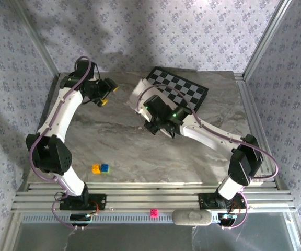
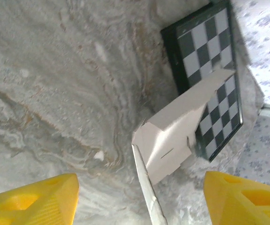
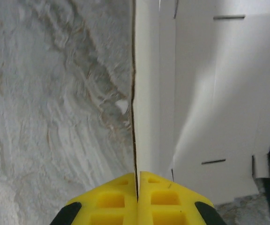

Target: Fold the paper box

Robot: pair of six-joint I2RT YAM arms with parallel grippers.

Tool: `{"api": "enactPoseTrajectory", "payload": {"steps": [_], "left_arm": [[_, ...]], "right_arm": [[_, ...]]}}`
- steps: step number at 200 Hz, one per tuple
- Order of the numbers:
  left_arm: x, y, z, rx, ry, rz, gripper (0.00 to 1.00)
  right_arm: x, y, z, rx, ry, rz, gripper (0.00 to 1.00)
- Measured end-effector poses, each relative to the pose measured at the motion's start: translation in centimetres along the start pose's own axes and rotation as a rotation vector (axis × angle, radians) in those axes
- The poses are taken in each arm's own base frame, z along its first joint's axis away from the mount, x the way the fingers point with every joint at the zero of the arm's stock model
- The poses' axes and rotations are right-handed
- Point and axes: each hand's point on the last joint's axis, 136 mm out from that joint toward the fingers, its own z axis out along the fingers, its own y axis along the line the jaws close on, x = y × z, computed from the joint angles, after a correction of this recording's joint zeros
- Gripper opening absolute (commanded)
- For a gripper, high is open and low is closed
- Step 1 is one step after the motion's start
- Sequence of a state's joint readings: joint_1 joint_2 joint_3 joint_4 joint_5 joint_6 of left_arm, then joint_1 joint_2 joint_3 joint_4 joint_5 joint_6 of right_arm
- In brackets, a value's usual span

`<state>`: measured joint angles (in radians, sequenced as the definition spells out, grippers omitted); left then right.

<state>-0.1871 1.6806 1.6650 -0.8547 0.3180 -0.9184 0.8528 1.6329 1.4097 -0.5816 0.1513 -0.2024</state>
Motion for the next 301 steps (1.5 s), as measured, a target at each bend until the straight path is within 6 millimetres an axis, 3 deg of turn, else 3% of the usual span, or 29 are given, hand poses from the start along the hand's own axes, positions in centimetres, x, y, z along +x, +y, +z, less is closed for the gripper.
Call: {"api": "enactPoseTrajectory", "payload": {"steps": [28, 56, 74, 96, 135, 167, 202, 232, 267, 301], "left_arm": [[1.7, 2.0, 2.3, -0.038, 0.114, 0.004, 0.74], [4.1, 5.7, 5.2, -0.113, 0.232, -0.026, 0.77], [4.7, 6.4, 6.1, -0.121, 0.265, -0.035, 0.78], [4.4, 5.3, 6.7, -0.081, 0.267, -0.013, 0.79], [2.4, 0.0, 8.4, 0.045, 0.268, 0.12, 0.78], [1.2, -2.7, 10.8, 0.071, 0.266, 0.281, 0.78], [1.2, -4.3, 13.0, 0.084, 0.267, 0.409, 0.76], [2.7, -4.5, 15.6, 0.063, 0.297, 0.484, 0.73], [4.9, -3.6, 18.2, 0.011, 0.339, 0.544, 0.57], [5.1, -3.5, 18.6, -0.019, 0.323, 0.597, 0.07]], "right_arm": [[0.9, 1.0, 0.4, -0.033, 0.022, -0.023, 0.0], [1.4, 1.5, 0.6, -0.056, 0.031, -0.031, 0.0], [1.7, 1.9, 0.7, -0.071, 0.035, -0.039, 0.0], [2.0, 2.3, 0.4, -0.082, 0.041, -0.045, 0.0], [2.0, 2.2, -0.4, -0.081, 0.035, -0.044, 0.0], [1.9, 2.1, -0.6, -0.081, 0.032, -0.044, 0.0], [2.0, 2.2, -0.6, -0.084, 0.037, -0.044, 0.0], [2.1, 2.2, -0.6, -0.087, 0.04, -0.045, 0.0], [2.2, 2.3, -0.8, -0.091, 0.04, -0.044, 0.0], [2.4, 2.2, -1.0, -0.095, 0.047, -0.042, 0.0]]}}
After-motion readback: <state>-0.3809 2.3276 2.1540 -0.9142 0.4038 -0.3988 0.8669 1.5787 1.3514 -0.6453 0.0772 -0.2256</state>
